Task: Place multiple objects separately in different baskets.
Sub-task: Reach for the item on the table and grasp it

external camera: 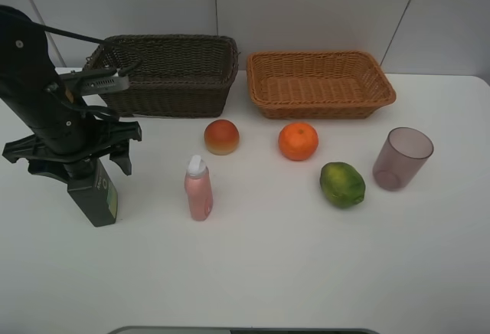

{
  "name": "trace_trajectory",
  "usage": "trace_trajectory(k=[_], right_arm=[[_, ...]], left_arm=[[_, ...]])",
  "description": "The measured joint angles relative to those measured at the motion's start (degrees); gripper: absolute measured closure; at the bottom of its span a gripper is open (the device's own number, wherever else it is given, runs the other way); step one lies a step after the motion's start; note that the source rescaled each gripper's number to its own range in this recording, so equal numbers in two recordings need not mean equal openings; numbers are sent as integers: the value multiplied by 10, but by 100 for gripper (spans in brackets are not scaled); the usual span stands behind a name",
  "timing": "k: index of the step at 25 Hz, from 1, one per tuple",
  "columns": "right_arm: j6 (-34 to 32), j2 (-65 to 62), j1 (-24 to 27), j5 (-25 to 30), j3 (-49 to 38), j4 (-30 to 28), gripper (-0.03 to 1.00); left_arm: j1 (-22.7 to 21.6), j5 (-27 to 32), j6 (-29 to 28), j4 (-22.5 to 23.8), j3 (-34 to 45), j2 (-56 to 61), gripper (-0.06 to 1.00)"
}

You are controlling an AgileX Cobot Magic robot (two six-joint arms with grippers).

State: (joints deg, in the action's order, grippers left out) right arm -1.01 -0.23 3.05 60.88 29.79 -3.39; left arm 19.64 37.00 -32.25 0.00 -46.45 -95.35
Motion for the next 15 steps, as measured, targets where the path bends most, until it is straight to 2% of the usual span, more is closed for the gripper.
trace_trajectory(k=[7,9,10,12,14,15], right_arm=[[0,0,0,0,0,0,7],[0,0,0,0,0,0,7],[0,0,0,0,0,0,7],[0,0,0,0,0,0,7],[0,0,0,0,0,0,7],[0,0,0,0,0,0,7]], left_arm=[[0,-4,0,0,5,0,1],[0,-3,0,0,5,0,5],[0,-2,0,0,5,0,11],[0,-2,0,0,5,0,32],[0,3,0,0,6,0,68],[0,3,-1,0,7,0,82]])
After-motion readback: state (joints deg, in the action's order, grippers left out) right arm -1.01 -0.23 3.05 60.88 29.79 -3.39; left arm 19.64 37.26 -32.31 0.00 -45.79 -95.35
